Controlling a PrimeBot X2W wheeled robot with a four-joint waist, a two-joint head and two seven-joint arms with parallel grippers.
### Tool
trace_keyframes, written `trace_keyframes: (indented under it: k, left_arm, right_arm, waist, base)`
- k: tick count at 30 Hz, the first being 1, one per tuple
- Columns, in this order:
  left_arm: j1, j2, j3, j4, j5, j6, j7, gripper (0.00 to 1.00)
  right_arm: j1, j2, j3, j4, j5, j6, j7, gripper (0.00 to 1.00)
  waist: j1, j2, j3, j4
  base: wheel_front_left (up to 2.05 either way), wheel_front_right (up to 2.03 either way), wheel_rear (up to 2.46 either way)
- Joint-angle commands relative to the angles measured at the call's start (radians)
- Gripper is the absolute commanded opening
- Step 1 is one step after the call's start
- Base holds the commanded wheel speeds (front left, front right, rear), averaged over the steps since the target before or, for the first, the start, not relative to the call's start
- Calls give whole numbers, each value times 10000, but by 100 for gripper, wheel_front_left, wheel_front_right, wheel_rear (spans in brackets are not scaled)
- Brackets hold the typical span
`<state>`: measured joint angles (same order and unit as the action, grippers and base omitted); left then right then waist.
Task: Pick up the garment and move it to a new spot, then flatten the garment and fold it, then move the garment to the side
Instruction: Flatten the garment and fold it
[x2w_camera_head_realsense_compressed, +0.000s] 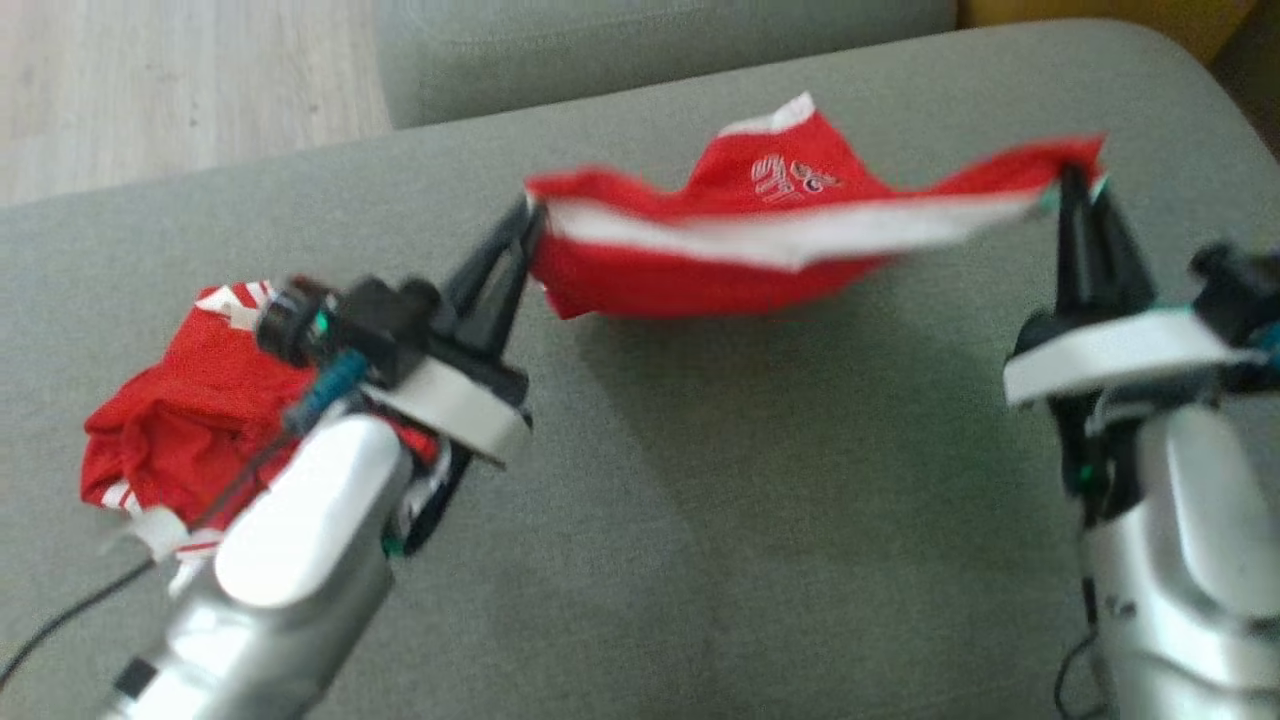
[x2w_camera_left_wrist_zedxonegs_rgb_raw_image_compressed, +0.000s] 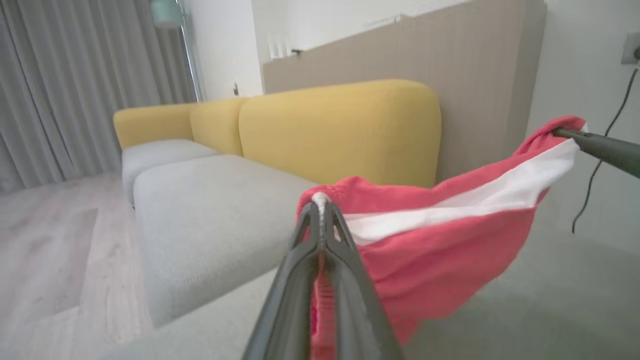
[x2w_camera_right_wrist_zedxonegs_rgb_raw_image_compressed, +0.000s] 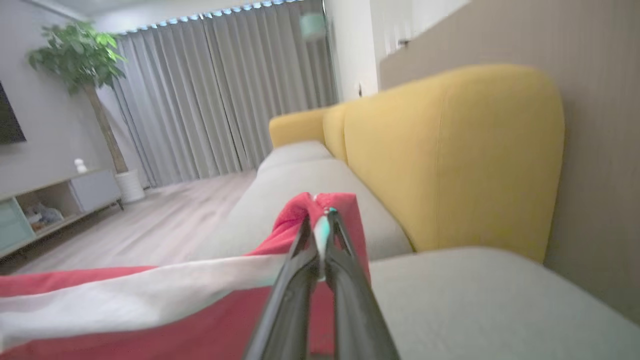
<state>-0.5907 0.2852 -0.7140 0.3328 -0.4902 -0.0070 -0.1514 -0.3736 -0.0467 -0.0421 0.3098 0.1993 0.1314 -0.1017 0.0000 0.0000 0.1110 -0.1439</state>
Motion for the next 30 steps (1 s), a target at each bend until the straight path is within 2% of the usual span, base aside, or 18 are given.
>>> trace_keyframes:
  k: [1,7,14,20,23,26,30]
  left_arm:
    - [-815,350,629,-459,-94,126,-110,0]
    - [-1019,420,942,-952,-292,315,-86,0]
    - [-289,760,977,-1953,-288,679,-81,0]
    - [511,1227,1332,-4002,-419,1422,272,0]
    - [424,1430,1433,-4820,-474,1562,721,0]
    - [-493,1607,1376,-4854,-433,1242,1382,0]
    - [-2250,1576,1345,-3659,-478,428,1870,0]
  right_arm:
    - [-702,-35,167,-694,-102,-7,112,0]
    - [-1086,-77,198,-1407,-490,-7,620,0]
    - [-412,-197,215,-2421,-444,-7,1094,0]
    - [650,-94,-241,-4153,-330,-7,1407,0]
    - [650,-54,-381,-4759,-290,-7,1777,0]
    - [-221,-41,-454,-4746,-362,-7,2344,0]
    - [-2267,-38,-588,-3530,38,-7,2603,0]
  waist:
    - [0,0,-192,37]
    - [0,0,-700,150]
    - [0,0,-1087,237]
    - [0,0,-1103,240]
    - [0,0,-859,193]
    - [0,0,-232,127]
    - [0,0,646,37]
  base:
    - [0,0,0]
    - [0,0,0]
    - [0,0,0]
    - [0,0,0]
    - [0,0,0]
    - [0,0,0]
    - [0,0,0]
